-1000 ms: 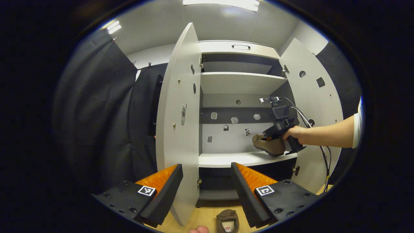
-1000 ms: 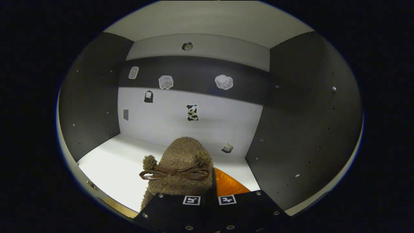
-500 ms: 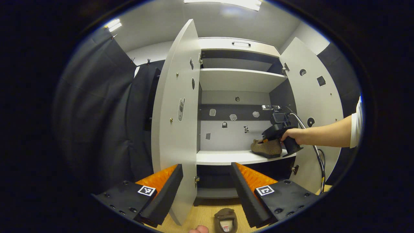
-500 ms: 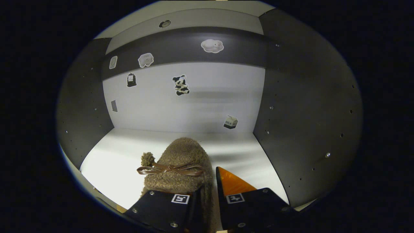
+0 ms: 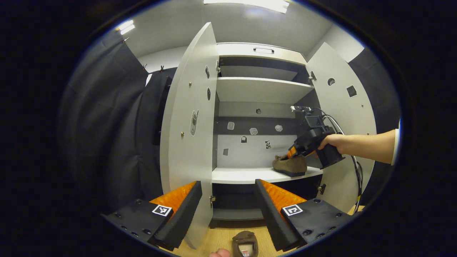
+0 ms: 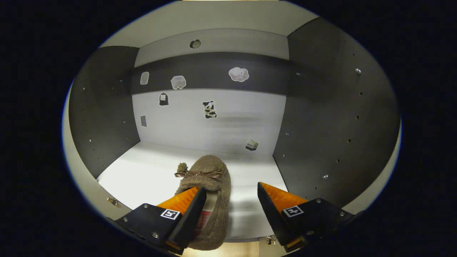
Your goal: Grab one shoe with the right hand and put it into the shoe cabinet, grab the other shoe with the left hand and put it into the shoe cabinet; then close the right door with the right hand and the left door with the left hand.
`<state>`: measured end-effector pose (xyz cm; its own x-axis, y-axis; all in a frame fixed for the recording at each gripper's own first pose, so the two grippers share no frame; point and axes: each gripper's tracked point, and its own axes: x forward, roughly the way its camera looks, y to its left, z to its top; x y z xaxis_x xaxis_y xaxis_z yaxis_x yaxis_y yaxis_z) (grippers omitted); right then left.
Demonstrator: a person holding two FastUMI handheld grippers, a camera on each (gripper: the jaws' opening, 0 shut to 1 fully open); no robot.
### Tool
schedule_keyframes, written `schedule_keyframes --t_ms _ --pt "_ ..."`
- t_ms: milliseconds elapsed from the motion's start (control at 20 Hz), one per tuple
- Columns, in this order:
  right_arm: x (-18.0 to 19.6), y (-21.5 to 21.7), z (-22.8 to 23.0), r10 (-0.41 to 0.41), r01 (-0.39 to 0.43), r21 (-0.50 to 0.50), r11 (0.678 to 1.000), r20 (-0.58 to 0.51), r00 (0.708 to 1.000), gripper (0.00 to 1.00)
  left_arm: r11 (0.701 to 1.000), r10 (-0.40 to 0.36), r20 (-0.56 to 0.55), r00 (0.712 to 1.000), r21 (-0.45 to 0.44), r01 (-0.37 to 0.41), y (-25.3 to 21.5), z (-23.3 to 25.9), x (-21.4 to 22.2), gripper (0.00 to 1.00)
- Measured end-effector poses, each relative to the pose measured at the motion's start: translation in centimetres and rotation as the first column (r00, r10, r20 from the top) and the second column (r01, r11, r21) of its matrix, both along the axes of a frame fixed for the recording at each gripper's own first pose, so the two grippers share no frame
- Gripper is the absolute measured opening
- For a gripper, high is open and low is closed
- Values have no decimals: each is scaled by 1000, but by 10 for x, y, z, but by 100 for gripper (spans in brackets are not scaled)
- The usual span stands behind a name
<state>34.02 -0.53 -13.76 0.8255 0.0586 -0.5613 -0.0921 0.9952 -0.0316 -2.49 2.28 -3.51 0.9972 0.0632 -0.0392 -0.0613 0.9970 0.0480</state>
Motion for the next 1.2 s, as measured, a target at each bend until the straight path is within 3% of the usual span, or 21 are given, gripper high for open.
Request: schedule_keyframes --t_ms 50,400,650,750,800,850,1150,1200 --pt "-4 4 9 9 -9 8 1000 22 1000 91 1000 -7 0 1000 -4 7 -2 0 1 97" --pt "-62 23 96 30 -51 87 995 233 972 93 999 -38 -11 999 -10 38 -14 -3 8 94" --pt "-116 10 128 31 -54 60 997 344 938 93 999 -33 -39 999 -25 32 -15 -13 11 96" --pt "-140 4 130 26 -50 55 997 372 928 93 999 -29 -52 998 -25 27 -16 -20 10 94" --pt "-150 2 128 22 -47 57 997 380 925 98 999 -29 -62 998 -25 28 -17 -24 10 96" --pt "-162 -1 123 19 -46 63 997 381 924 93 999 -31 -73 997 -25 30 -18 -29 9 94" --pt "-227 -20 79 -33 4 69 998 425 905 93 999 -51 -199 979 -16 48 -17 -82 -3 100" --pt "-236 -21 72 -38 10 67 998 430 902 94 998 -61 -230 971 -21 57 -17 -94 -7 94"
